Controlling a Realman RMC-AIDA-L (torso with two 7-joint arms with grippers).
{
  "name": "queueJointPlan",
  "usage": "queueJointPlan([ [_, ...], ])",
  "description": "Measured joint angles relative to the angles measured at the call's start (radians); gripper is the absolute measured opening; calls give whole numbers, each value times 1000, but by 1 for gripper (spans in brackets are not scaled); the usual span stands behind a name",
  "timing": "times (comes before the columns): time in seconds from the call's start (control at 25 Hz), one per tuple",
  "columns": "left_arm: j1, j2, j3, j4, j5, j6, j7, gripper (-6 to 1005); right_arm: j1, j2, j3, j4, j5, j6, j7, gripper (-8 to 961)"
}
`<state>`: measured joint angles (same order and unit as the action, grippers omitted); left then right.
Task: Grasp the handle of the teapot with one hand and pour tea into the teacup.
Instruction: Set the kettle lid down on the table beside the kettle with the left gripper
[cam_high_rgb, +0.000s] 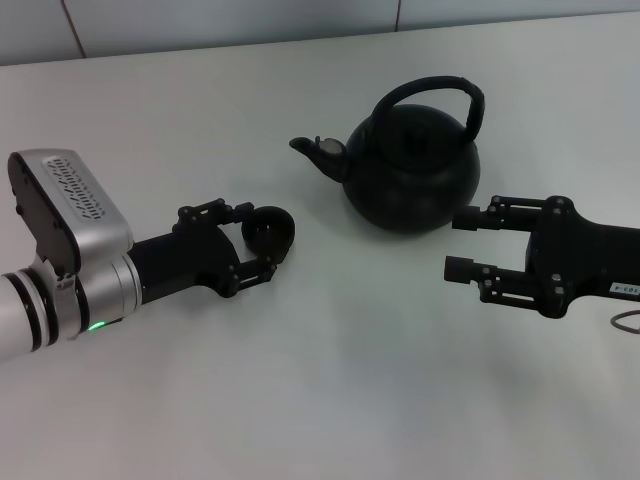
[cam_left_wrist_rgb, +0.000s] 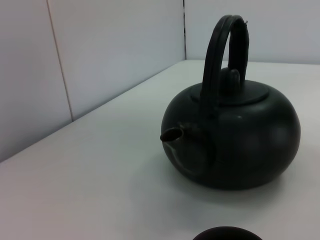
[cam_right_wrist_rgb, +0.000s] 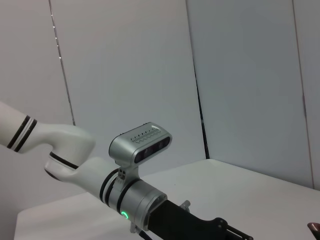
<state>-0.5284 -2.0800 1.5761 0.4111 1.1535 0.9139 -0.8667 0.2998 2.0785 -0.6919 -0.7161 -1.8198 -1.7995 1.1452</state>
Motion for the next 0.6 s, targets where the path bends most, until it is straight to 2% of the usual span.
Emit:
queueJointPlan([
  [0.6, -5, 0, 12, 0, 0, -15, -1, 689, 10, 0, -1, 0, 1, -3, -1, 591],
])
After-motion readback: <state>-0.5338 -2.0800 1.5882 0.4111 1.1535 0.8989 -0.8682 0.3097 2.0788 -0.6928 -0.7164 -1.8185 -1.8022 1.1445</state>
